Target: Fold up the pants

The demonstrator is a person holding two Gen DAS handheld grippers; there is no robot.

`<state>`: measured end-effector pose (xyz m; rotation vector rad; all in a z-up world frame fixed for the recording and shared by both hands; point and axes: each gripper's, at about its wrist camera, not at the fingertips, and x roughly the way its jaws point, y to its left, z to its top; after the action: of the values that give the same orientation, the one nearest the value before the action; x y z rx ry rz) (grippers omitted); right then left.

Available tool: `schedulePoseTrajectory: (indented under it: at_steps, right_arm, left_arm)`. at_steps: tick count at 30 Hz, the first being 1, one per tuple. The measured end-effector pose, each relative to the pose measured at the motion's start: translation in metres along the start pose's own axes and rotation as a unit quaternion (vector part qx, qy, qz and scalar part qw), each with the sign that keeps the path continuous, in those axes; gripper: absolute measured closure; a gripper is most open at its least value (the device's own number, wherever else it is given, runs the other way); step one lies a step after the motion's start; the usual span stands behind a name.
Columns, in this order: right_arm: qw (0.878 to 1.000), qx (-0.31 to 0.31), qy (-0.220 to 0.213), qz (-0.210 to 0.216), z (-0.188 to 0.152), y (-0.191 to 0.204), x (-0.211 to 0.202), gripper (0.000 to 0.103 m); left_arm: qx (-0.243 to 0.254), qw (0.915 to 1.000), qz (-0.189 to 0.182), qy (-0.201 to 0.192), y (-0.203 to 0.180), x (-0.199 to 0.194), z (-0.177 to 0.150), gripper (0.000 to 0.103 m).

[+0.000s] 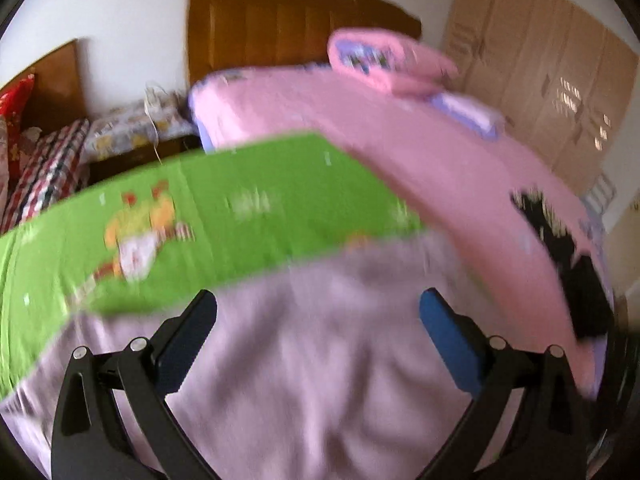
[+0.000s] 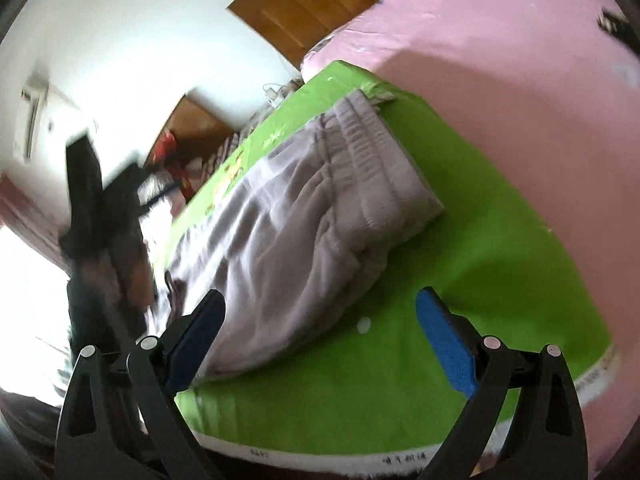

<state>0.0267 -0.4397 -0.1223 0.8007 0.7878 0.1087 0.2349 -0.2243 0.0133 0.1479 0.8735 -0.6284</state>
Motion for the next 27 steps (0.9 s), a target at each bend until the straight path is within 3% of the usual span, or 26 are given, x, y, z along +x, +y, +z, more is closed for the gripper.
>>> schedulePoseTrajectory:
  at_steps: [5,7,10,13,15,18,20,22,24,27]
  right_arm:
    - [1.000,0.005,0.001,-0.001,0.018,0.008,0.023,0.008]
    - [1.000,0.011,0.004,-0.003,0.024,0.012,0.030,0.005]
    - [0.999,-0.001,0.046,0.022,0.022,0.019,0.036,0.005]
    - [0.997,-0.020,0.064,0.025,0.021,0.024,0.037,0.005]
    - [0.998,-0.008,0.050,0.023,0.025,0.022,0.037,0.005]
    - [1.000,0.008,-0.003,-0.024,0.040,0.022,0.040,0.006]
    - [0.999,0.027,-0.022,-0.026,0.047,0.020,0.045,0.005]
    - [1.000,0.004,0.004,-0.029,0.051,0.027,0.052,0.005]
    - [0.998,-0.007,0.058,0.016,0.046,0.034,0.060,0.009]
    - [0.997,-0.041,0.060,0.009,0.037,0.040,0.058,0.016]
  left_arm:
    - [0.011,0.9974,0.022,0.067,-0.006,0.034,-0.054,0.002]
    - [-0.001,0.9983,0.011,0.057,-0.002,0.027,-0.059,0.002]
    - [-0.040,0.9976,-0.018,0.053,0.013,0.027,-0.057,0.002]
    - [-0.044,0.9975,-0.027,0.048,0.016,0.026,-0.059,0.002]
    - [-0.038,0.9979,-0.020,0.049,0.013,0.026,-0.060,0.002]
    - [-0.033,0.9980,-0.017,0.051,0.012,0.027,-0.058,0.002]
    - [-0.032,0.9980,-0.018,0.051,0.012,0.026,-0.058,0.002]
    - [-0.034,0.9979,-0.023,0.049,0.013,0.025,-0.058,0.002]
    - [-0.040,0.9977,-0.031,0.046,0.016,0.025,-0.058,0.002]
    - [-0.042,0.9976,-0.032,0.044,0.016,0.024,-0.057,0.002]
